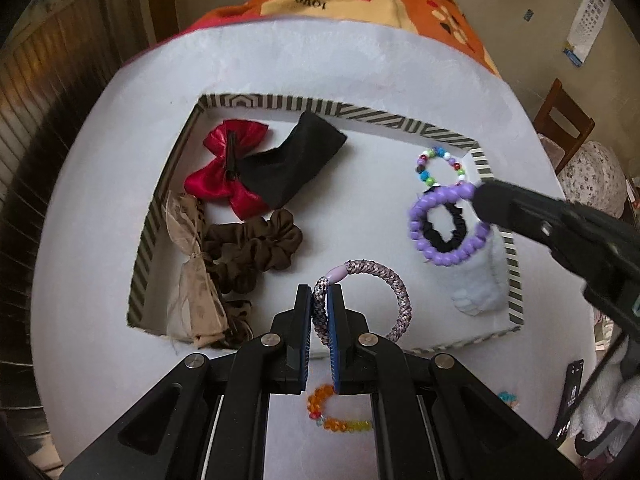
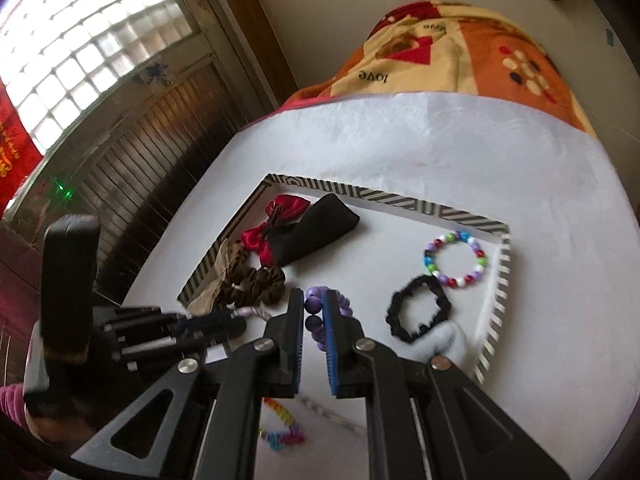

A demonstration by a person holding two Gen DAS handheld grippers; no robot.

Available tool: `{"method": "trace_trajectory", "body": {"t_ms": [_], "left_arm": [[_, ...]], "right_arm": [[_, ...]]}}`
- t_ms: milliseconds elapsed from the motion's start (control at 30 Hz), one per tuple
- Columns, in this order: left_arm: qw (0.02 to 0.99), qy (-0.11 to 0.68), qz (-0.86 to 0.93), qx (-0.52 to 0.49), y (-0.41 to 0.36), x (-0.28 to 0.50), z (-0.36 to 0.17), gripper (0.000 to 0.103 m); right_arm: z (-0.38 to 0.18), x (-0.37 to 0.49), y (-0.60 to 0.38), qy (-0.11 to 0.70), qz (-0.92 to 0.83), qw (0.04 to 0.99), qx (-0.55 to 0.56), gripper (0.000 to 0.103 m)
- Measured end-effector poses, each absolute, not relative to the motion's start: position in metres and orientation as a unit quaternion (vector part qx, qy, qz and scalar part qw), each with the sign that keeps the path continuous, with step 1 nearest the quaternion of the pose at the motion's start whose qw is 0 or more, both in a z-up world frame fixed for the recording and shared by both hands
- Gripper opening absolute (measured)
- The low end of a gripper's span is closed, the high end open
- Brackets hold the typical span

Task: Organize jewelry
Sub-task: 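Carry both bracelets into the tray and open both tools to release them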

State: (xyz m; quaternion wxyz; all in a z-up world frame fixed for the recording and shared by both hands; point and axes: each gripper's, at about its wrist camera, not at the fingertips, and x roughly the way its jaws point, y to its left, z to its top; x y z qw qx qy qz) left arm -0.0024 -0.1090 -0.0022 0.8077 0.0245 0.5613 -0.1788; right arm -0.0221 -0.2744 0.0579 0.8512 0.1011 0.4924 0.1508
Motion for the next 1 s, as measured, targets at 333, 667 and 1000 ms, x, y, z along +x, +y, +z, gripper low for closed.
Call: {"method": "trace_trajectory", "body": {"t_ms": [333, 667, 1000], "left_arm": [[0.795, 0.58, -0.175, 0.021, -0.108, 0.024, -0.027, 0.0], [0.795, 0.584, -0.162, 0.034, -0.105, 0.044, -0.042, 0.0], [0.797, 0.582, -0.157, 0.036, -0.107, 0.043, -0.043, 0.0]], "right_arm": [[0.017, 0.054, -0.277, 0.525, 0.126, 0.837, 0.084, 0.009], [-0.022, 0.101, -0.312, 0.55, 0.045, 0.83, 0.079, 0.009], [-0.043, 0.109, -0.312, 0.562, 0.04, 0.821, 0.089, 0.01]]}}
